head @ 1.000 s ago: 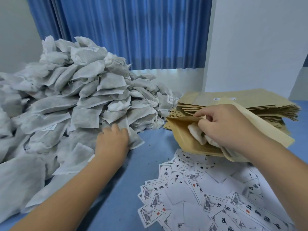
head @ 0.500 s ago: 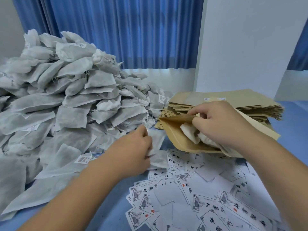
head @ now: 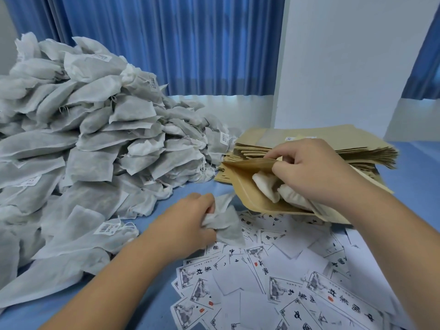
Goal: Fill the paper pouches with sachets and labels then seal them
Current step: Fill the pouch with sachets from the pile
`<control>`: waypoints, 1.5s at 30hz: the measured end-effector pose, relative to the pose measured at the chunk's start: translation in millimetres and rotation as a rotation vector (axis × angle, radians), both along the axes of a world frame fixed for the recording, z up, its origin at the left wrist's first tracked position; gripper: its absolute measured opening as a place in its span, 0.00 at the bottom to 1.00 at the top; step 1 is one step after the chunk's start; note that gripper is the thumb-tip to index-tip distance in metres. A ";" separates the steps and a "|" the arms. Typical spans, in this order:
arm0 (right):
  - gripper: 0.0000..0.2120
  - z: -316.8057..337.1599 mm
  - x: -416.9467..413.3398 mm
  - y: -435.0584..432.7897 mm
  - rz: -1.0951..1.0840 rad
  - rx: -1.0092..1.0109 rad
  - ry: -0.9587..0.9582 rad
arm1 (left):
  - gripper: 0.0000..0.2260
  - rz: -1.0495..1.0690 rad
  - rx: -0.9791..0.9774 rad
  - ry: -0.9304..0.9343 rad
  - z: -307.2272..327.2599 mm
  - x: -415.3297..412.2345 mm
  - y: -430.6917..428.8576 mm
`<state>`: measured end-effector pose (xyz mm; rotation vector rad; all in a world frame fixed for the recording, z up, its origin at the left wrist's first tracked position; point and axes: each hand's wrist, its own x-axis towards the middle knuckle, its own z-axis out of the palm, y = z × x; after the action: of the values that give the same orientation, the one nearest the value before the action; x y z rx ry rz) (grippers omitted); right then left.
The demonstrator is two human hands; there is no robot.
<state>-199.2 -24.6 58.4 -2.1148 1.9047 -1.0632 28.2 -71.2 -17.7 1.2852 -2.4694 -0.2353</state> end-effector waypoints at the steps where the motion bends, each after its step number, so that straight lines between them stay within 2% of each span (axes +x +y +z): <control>1: 0.12 0.3 -0.2 0.2 0.002 -0.003 -0.015 | 0.12 -0.007 -0.038 0.046 2.8 3.6 0.6; 4: 0.11 2.3 -1.1 0.2 0.001 -0.024 -0.040 | 0.11 -0.047 -0.067 0.343 17.3 21.4 6.5; 7: 0.11 3.8 -0.9 1.0 0.014 -0.029 -0.049 | 0.11 -0.138 0.115 0.744 33.2 27.1 18.6; 9: 0.11 4.3 0.0 1.7 0.026 -0.015 -0.072 | 0.09 -0.209 0.192 0.884 38.4 20.1 25.3; 11: 0.12 4.9 1.3 2.7 0.042 -0.003 -0.097 | 0.10 -0.262 0.153 0.785 40.5 8.5 27.8; 15: 0.14 5.6 2.5 4.2 0.078 0.040 -0.098 | 0.10 -0.238 -0.102 0.343 43.7 -15.3 26.6; 19: 0.12 2.9 3.4 2.0 0.056 0.042 -0.021 | 0.03 -0.170 -0.177 0.145 53.7 -37.1 23.1; 25: 0.13 8.6 5.8 4.5 0.083 -0.006 -0.019 | 0.08 0.021 -0.462 0.189 56.7 -76.3 28.0; 29: 0.13 11.7 4.6 7.3 0.086 -0.036 -0.018 | 0.14 0.130 -0.629 0.052 49.3 -92.2 34.1; 31: 0.12 10.5 5.4 5.7 0.076 -0.020 -0.031 | 0.13 0.176 -0.554 0.114 47.0 -97.7 38.2; 33: 0.12 9.0 5.3 4.4 0.053 -0.009 -0.047 | 0.10 0.147 -0.391 0.231 44.2 -101.6 39.9; 36: 0.12 10.0 2.8 4.8 0.009 -0.028 -0.053 | 0.08 -0.016 -0.078 0.474 41.3 -99.4 42.1; 38: 0.12 11.6 1.4 5.1 -0.001 -0.043 -0.091 | 0.09 -0.112 -0.034 0.533 40.0 -97.9 39.9; 41: 0.12 11.7 3.1 4.1 0.011 -0.033 -0.150 | 0.04 -0.131 -0.165 0.435 41.0 -95.6 36.0; 43: 0.13 10.3 6.3 3.1 0.025 -0.033 -0.174 | 0.03 -0.107 -0.387 0.256 44.1 -98.8 34.4; 45: 0.13 9.0 10.1 2.8 0.038 -0.045 -0.189 | 0.02 -0.022 -0.475 0.137 47.7 -103.2 35.9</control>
<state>-189.1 -21.8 67.4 -1.9849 1.7634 -1.2596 -75.0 -35.2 30.0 1.0019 -2.2383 0.2387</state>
